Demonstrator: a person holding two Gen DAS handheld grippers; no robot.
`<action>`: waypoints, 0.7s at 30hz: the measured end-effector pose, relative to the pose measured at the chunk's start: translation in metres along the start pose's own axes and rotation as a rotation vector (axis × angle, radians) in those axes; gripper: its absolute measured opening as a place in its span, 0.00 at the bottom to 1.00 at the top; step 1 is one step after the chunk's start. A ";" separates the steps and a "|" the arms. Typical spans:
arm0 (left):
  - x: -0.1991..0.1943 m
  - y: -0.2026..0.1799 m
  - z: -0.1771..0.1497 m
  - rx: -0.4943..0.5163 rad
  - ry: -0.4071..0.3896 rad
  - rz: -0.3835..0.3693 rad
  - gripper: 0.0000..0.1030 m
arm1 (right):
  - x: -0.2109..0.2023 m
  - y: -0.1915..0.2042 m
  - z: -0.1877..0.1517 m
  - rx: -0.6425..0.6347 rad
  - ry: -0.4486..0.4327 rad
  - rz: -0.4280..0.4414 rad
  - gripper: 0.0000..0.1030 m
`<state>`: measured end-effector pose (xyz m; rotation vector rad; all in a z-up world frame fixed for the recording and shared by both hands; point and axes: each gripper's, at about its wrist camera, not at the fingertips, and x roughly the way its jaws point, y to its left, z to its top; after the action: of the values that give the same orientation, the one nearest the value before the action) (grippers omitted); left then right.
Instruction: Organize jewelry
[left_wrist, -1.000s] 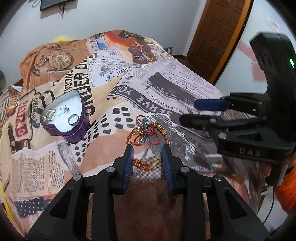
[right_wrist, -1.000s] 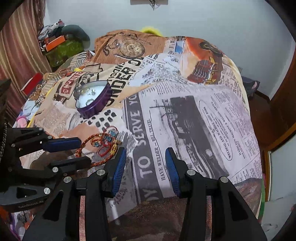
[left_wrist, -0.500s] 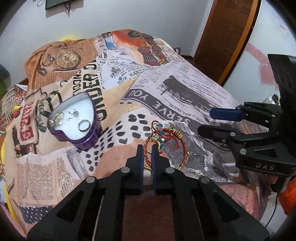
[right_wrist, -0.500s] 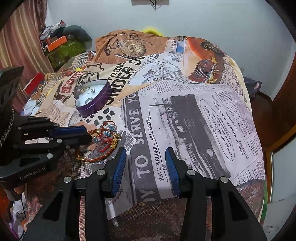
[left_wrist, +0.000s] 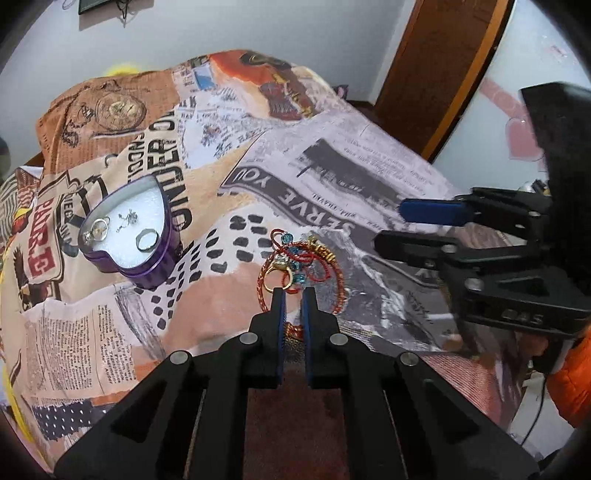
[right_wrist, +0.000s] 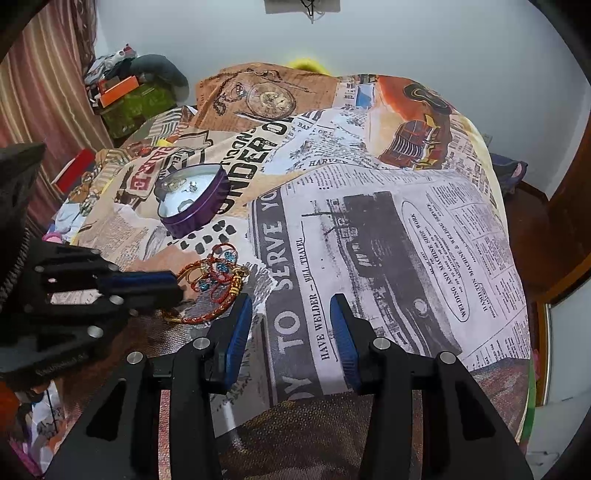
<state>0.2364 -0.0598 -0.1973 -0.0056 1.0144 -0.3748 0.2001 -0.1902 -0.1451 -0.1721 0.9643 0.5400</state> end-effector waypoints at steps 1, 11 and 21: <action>0.002 0.001 0.000 -0.005 0.004 0.010 0.06 | 0.000 0.000 0.000 0.001 0.000 0.003 0.39; 0.006 0.015 0.010 -0.047 0.017 0.024 0.18 | 0.004 0.006 0.000 -0.028 0.013 0.029 0.39; 0.016 0.010 0.021 -0.004 0.006 0.046 0.33 | 0.005 -0.003 0.005 -0.007 0.004 0.037 0.39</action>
<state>0.2642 -0.0590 -0.2006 0.0153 1.0196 -0.3312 0.2082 -0.1889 -0.1468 -0.1619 0.9716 0.5771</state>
